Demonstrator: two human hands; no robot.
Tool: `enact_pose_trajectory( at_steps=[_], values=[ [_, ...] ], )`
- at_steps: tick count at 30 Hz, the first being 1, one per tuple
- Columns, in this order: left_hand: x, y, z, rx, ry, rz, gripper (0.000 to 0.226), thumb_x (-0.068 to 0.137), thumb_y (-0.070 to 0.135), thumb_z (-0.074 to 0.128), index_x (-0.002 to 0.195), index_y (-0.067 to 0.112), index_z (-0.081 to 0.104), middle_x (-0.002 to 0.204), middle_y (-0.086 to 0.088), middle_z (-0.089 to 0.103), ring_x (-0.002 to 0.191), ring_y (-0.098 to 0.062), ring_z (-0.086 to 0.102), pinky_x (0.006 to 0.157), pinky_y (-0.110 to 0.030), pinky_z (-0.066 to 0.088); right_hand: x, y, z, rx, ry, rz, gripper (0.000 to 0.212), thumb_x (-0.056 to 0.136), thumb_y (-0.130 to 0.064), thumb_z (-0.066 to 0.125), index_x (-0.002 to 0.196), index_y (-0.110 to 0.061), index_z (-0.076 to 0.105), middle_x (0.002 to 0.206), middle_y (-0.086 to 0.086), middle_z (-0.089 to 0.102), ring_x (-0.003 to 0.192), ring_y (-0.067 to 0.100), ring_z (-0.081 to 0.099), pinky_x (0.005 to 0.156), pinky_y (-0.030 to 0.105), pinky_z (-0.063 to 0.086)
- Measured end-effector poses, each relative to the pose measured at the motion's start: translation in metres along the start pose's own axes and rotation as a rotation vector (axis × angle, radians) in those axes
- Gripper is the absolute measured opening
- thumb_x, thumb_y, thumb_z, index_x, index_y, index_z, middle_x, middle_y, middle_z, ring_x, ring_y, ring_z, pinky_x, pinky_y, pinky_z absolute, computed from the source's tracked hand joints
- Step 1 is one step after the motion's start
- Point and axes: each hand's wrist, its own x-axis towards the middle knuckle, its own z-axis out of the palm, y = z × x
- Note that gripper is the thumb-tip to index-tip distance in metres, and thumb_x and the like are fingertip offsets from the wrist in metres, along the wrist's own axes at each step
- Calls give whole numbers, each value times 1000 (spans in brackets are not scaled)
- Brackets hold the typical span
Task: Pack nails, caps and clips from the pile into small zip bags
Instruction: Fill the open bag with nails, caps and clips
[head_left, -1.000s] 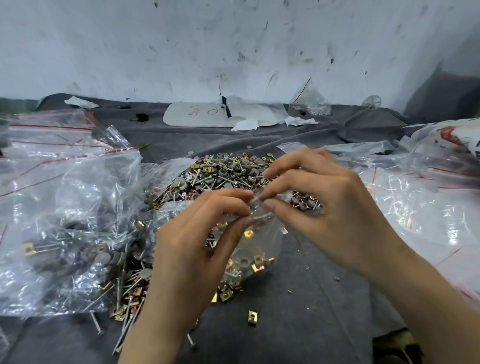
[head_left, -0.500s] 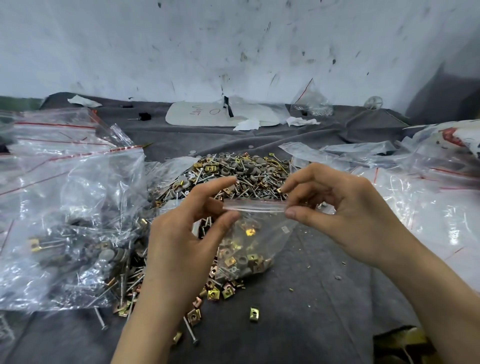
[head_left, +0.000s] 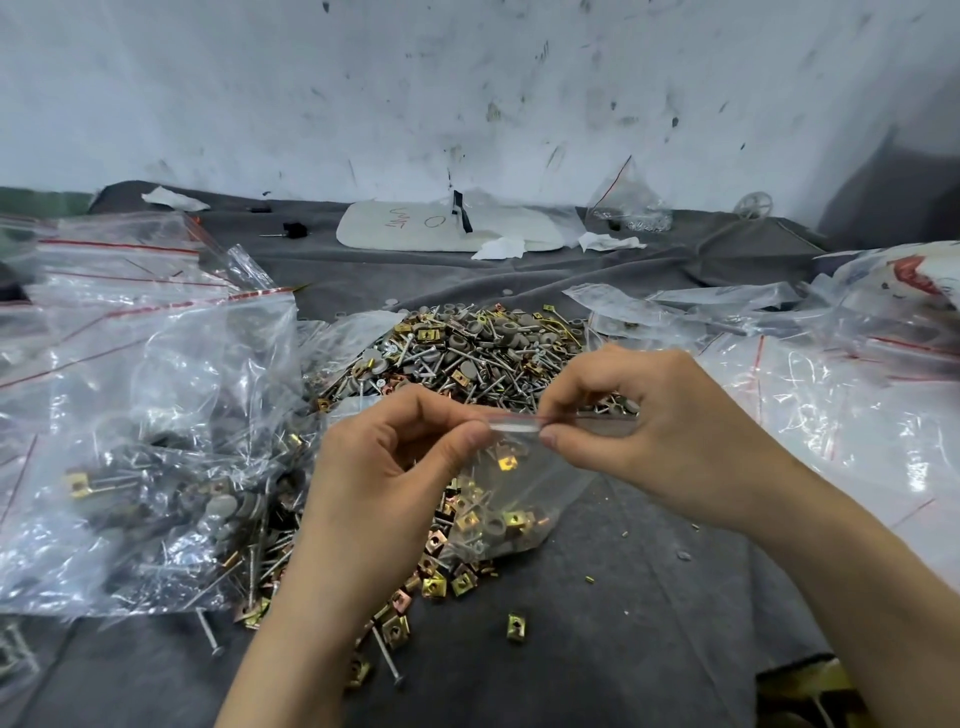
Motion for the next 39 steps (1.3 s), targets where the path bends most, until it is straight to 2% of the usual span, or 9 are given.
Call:
enact_pose_trajectory(
  at_steps=[4,9,16,20,24,31,34,36,39],
  values=[
    [-1,0,1,64,-15,59,4,81,25,72,79,22,70,91,12,76,90,-9,72,79,-23,56,4,-7,1,15,-42,-38,5,77,-23,75,81,-24,71,78,-15,65,84,2,60,75,13,44],
    [-2,0,5,103,-1,96,1,80,19,67,81,19,67,90,14,75,89,-3,71,77,-14,52,7,-10,6,-43,-58,-94,10,82,-17,72,79,-24,65,78,-14,60,83,6,54,77,24,43],
    [-2,3,5,191,10,122,3,84,26,70,84,23,70,85,16,73,82,1,69,73,-11,50,4,-11,7,-41,-17,-126,16,79,-16,75,80,-28,65,76,-21,59,85,4,55,77,16,42],
    [-3,4,4,203,-6,139,4,81,24,67,82,26,70,83,17,73,80,1,69,72,-10,49,3,-12,8,-45,14,-146,21,77,-12,76,77,-29,63,78,-15,60,88,4,55,78,14,41],
    [-4,5,4,210,9,162,3,80,27,70,84,26,70,84,17,73,82,-1,69,73,-13,51,3,-12,7,-55,35,-161,21,76,-13,77,77,-30,64,79,-15,61,90,5,56,79,17,42],
    [-5,4,1,213,95,198,10,82,37,63,83,29,68,85,16,73,84,-8,70,75,-21,54,-6,7,2,-21,127,-121,12,75,-10,78,74,-19,69,77,-9,63,89,12,59,77,24,48],
    [-5,3,-4,210,139,196,9,80,41,63,86,35,67,86,18,73,85,-6,70,78,-22,54,-12,18,-2,-5,167,-90,14,76,-10,78,72,-19,68,79,-5,63,90,15,60,78,21,48],
    [-4,2,-5,230,145,199,10,79,42,62,86,36,67,85,19,73,84,-5,70,78,-21,54,-16,23,-4,24,187,-75,18,76,-14,78,71,-25,65,80,-7,62,90,13,60,78,15,46],
    [-4,1,-3,251,135,206,11,80,42,62,86,35,67,84,19,72,84,-4,69,78,-12,49,-22,29,-5,54,208,-69,19,76,-22,77,70,-31,62,81,-8,62,90,10,59,79,9,42]
  ],
)
